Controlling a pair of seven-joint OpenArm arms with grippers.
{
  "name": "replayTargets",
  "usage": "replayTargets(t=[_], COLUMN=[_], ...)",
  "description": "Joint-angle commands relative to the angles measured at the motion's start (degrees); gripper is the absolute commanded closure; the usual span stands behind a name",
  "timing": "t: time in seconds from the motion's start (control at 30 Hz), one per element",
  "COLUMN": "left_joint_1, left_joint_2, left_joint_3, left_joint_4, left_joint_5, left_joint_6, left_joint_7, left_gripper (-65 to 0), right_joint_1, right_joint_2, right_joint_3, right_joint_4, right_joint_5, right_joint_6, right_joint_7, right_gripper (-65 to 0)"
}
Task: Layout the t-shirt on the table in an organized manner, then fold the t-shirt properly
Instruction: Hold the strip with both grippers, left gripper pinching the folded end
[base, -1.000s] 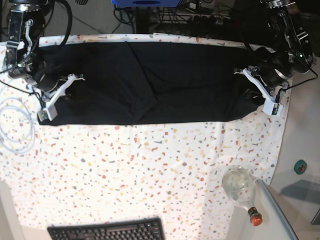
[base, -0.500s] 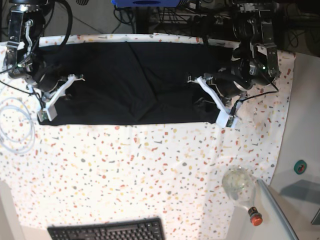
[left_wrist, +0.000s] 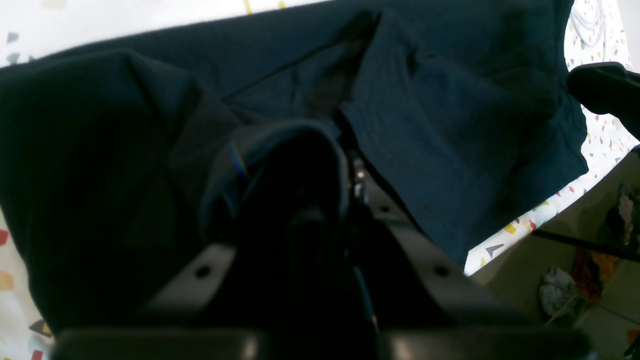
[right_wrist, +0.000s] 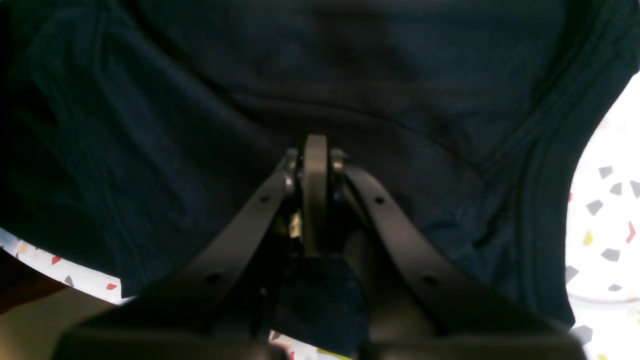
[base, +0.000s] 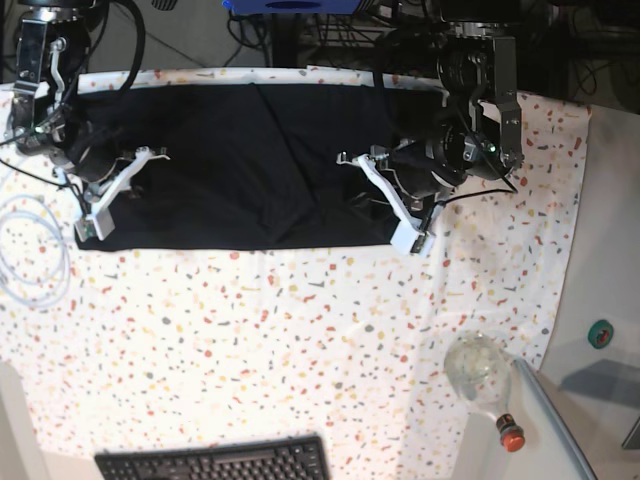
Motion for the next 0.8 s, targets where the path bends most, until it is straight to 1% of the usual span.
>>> replayTargets(t=[0.0, 0.23, 0.77], left_joint_1=[-0.62, -2.03, -2.12], left_joint_2=[0.68, 2.26, 2.26], left_joint_3=[-0.15, -0.06, -0.06], left_joint_4=[0.90, -0.24, -0.33], left_joint_5=[-1.33, -1.33, -1.68], left_joint_6=[0.05, 0.40, 0.40], left_joint_7=[-1.07, -1.07, -0.89], left_gripper=[0.0, 0.0, 0.0], right_joint_1=[0.42, 0.50, 0.50], right_joint_2=[0.53, 0.53, 0.53], right_joint_3=[0.25, 0.25, 0.25], right_joint_4=[0.81, 0.81, 0.81], right_joint_5=[0.60, 0.60, 0.60], right_joint_6=[0.54, 0.54, 0.54], right_joint_7=[1.02, 1.02, 1.11], right_gripper=[0.0, 0.0, 0.0])
